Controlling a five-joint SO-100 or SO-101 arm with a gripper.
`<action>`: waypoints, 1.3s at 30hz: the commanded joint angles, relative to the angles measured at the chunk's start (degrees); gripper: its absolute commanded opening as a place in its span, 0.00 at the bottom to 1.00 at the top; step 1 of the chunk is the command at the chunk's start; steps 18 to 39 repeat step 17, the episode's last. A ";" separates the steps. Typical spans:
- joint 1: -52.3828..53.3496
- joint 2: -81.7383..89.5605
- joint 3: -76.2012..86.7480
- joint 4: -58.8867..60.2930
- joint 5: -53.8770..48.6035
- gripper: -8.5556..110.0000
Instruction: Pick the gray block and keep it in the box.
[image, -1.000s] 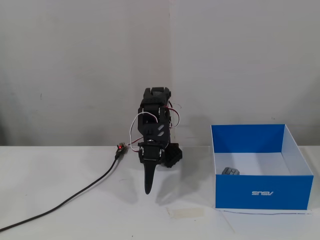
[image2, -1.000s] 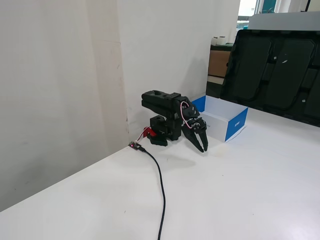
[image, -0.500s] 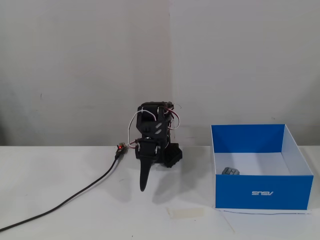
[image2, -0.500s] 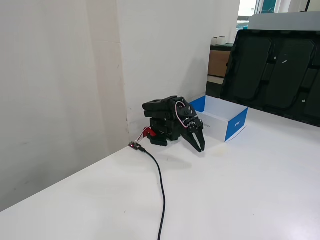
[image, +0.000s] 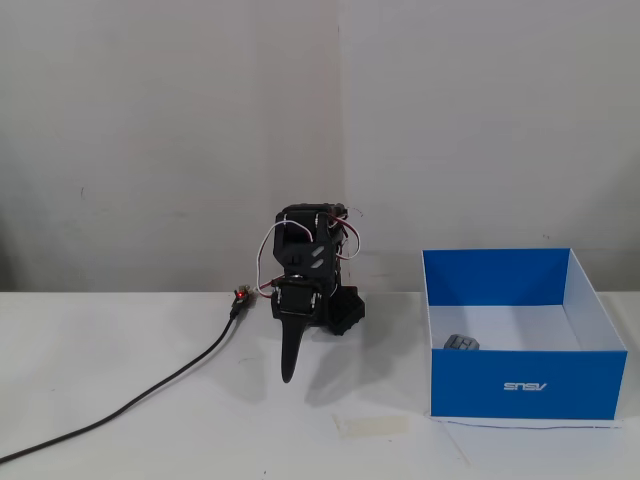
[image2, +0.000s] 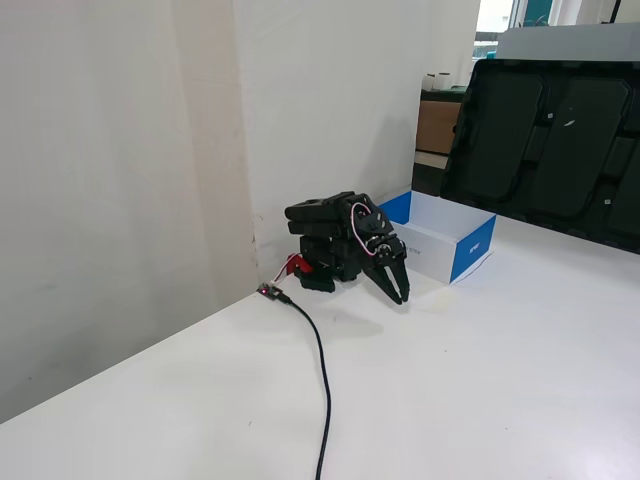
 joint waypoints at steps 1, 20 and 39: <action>0.26 6.77 0.35 0.09 0.26 0.07; 0.26 6.77 0.35 0.09 0.26 0.07; 0.26 6.77 0.35 0.09 0.26 0.07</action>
